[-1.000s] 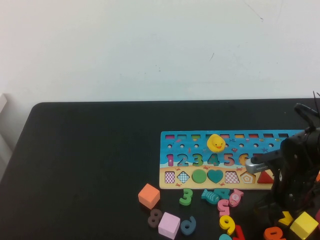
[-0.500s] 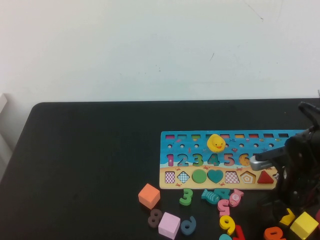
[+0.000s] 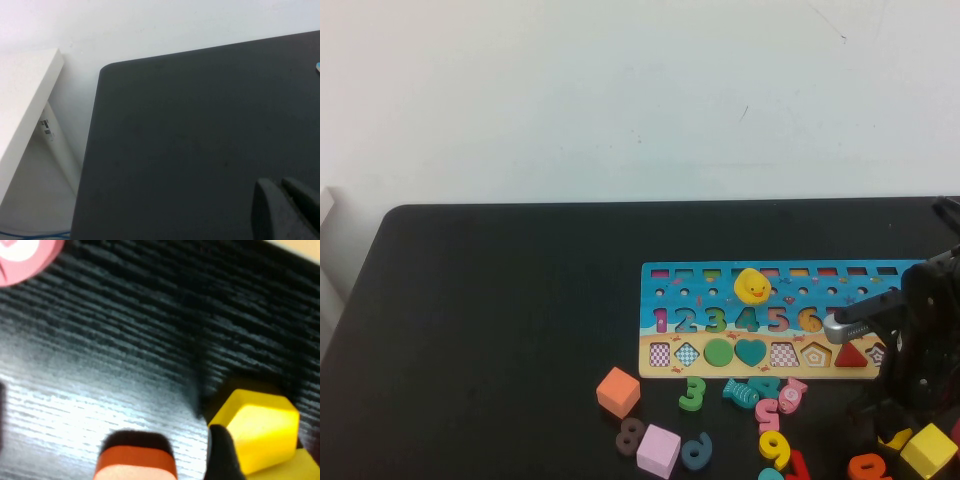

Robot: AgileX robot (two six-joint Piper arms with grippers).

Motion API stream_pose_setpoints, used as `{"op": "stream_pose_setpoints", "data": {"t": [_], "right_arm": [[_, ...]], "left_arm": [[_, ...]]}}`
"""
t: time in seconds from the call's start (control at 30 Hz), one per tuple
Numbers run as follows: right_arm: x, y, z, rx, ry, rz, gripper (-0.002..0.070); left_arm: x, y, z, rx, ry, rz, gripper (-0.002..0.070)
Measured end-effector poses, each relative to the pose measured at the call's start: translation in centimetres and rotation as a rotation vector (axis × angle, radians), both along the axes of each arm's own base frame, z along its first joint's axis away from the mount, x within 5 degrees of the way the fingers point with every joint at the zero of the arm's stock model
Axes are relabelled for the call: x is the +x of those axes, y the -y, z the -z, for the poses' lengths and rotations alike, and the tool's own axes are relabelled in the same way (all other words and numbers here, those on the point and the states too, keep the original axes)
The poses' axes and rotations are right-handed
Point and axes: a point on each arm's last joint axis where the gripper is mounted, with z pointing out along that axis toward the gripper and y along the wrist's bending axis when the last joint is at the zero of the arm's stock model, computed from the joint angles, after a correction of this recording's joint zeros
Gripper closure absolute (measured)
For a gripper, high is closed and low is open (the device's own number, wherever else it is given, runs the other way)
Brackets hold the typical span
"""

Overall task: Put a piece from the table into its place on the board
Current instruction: Pick up the "Pentagon"

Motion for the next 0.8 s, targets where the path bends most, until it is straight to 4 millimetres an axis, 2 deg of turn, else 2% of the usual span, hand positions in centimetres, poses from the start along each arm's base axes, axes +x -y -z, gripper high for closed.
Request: {"op": "stream_pose_setpoints", "data": {"t": [0.33, 0.67, 0.8], "right_arm": [[0.1, -0.1, 0.2, 0.001, -0.007, -0.053, 0.0248], [1.3, -0.6, 1.0, 0.009, -0.045, -0.067, 0.0248], [1.2, -0.5, 1.2, -0.003, -0.083, -0.068, 0.0248]], "left_arm": [[0.0, 0.0, 0.0, -0.002, 0.0, -0.001, 0.0677], [0.0, 0.0, 0.0, -0.002, 0.0, -0.001, 0.0676], [0.0, 0.0, 0.0, -0.002, 0.0, -0.001, 0.0676]]}}
